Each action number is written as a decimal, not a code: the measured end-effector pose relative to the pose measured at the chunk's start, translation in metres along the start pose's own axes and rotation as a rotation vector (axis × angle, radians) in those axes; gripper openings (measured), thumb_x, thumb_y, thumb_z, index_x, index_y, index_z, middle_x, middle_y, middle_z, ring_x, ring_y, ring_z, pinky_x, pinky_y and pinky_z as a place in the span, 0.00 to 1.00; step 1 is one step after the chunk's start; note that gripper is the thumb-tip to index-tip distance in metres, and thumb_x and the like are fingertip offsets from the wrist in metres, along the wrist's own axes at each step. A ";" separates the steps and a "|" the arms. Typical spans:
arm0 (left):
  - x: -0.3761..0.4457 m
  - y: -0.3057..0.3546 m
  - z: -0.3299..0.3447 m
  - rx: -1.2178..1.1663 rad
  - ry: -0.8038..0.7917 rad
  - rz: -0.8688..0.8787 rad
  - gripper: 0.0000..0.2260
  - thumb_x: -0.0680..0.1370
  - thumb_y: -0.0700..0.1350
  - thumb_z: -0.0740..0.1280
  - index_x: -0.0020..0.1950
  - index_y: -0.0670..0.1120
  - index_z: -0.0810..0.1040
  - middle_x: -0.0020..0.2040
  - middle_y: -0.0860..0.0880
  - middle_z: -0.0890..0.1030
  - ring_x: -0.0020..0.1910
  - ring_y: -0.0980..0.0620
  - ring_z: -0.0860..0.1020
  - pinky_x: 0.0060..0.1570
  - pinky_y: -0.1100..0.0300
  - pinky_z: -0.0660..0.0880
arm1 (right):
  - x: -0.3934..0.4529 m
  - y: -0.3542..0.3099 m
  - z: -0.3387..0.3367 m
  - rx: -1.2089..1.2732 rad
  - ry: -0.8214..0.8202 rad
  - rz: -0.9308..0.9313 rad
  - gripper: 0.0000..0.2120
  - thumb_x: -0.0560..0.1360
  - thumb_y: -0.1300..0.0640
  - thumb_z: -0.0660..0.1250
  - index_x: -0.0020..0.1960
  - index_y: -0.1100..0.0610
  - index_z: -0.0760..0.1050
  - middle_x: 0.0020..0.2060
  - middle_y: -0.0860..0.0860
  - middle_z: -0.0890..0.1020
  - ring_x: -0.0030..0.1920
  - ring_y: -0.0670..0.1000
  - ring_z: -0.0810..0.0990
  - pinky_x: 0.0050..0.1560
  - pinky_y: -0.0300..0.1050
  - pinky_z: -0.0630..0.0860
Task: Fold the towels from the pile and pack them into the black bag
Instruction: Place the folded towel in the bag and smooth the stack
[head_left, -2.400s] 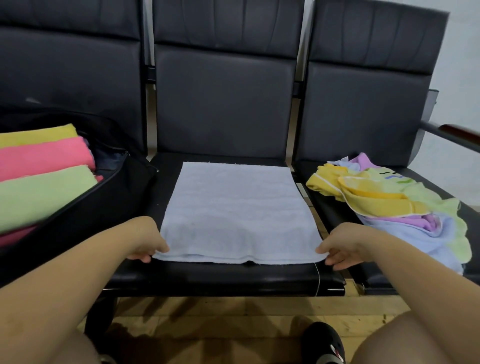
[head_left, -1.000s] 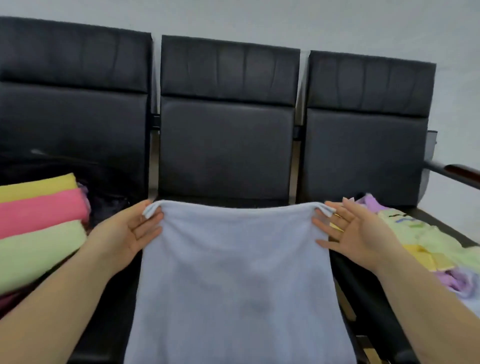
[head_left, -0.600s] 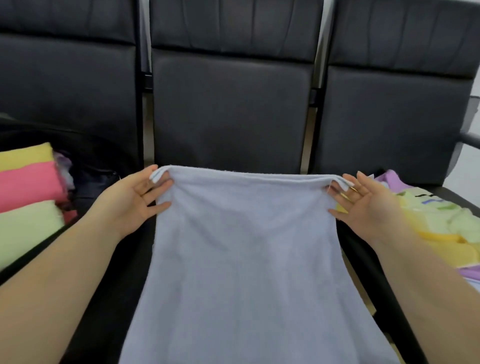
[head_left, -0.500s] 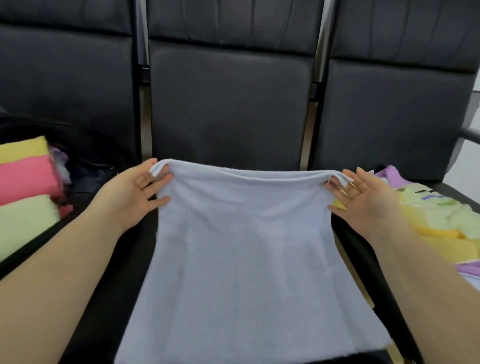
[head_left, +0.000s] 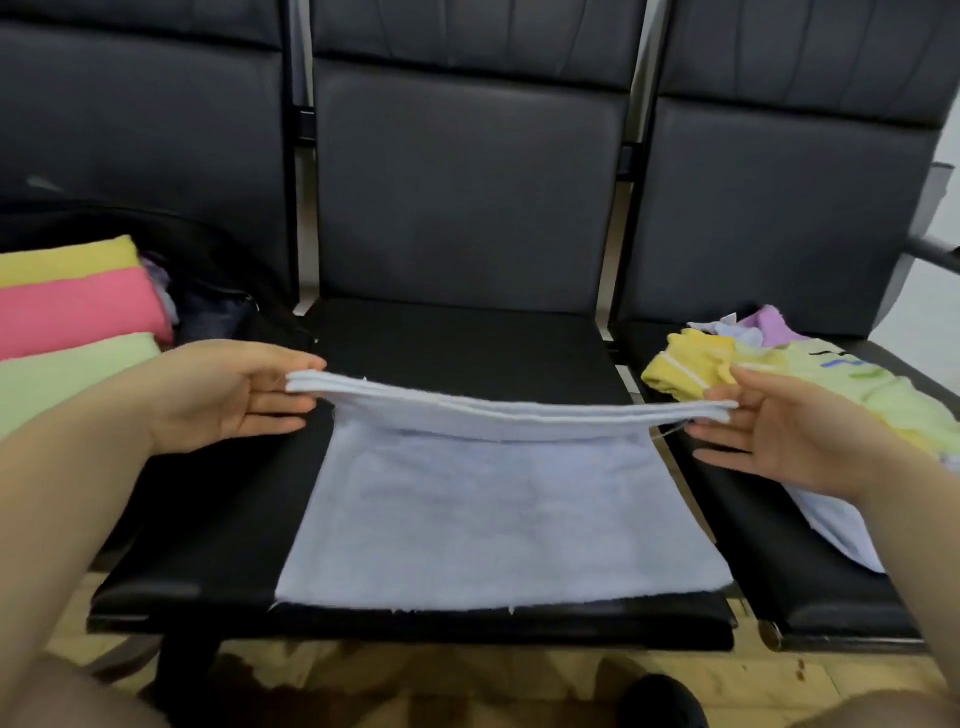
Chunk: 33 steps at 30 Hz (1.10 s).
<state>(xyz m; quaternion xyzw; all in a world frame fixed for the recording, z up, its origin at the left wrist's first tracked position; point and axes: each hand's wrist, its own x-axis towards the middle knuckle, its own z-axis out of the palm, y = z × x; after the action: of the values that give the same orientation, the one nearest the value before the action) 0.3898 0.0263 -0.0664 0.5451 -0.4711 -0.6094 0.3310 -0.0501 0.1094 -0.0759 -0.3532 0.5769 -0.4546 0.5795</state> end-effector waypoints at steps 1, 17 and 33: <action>-0.009 -0.003 -0.001 0.089 -0.041 -0.033 0.12 0.65 0.45 0.76 0.45 0.43 0.84 0.35 0.47 0.84 0.28 0.55 0.80 0.30 0.60 0.81 | -0.005 0.004 -0.004 -0.058 -0.021 0.060 0.31 0.38 0.45 0.85 0.37 0.57 0.84 0.45 0.59 0.84 0.47 0.57 0.85 0.51 0.56 0.80; -0.041 -0.048 0.026 1.070 -0.032 -0.064 0.08 0.77 0.53 0.67 0.45 0.49 0.79 0.30 0.52 0.76 0.31 0.52 0.77 0.33 0.60 0.77 | -0.036 0.021 0.057 -1.332 0.103 0.300 0.21 0.78 0.44 0.62 0.59 0.60 0.75 0.53 0.57 0.80 0.42 0.50 0.77 0.42 0.40 0.74; 0.044 -0.095 0.074 1.360 -0.035 0.126 0.37 0.76 0.69 0.49 0.78 0.54 0.38 0.78 0.49 0.35 0.76 0.50 0.35 0.75 0.51 0.37 | 0.071 0.073 0.117 -1.487 0.111 0.193 0.45 0.72 0.26 0.52 0.78 0.46 0.36 0.77 0.52 0.35 0.77 0.57 0.37 0.72 0.67 0.44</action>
<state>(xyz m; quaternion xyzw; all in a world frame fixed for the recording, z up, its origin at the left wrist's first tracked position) 0.3196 0.0335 -0.1740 0.5933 -0.7855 -0.1663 -0.0578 0.0685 0.0541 -0.1589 -0.5761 0.7885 0.0906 0.1955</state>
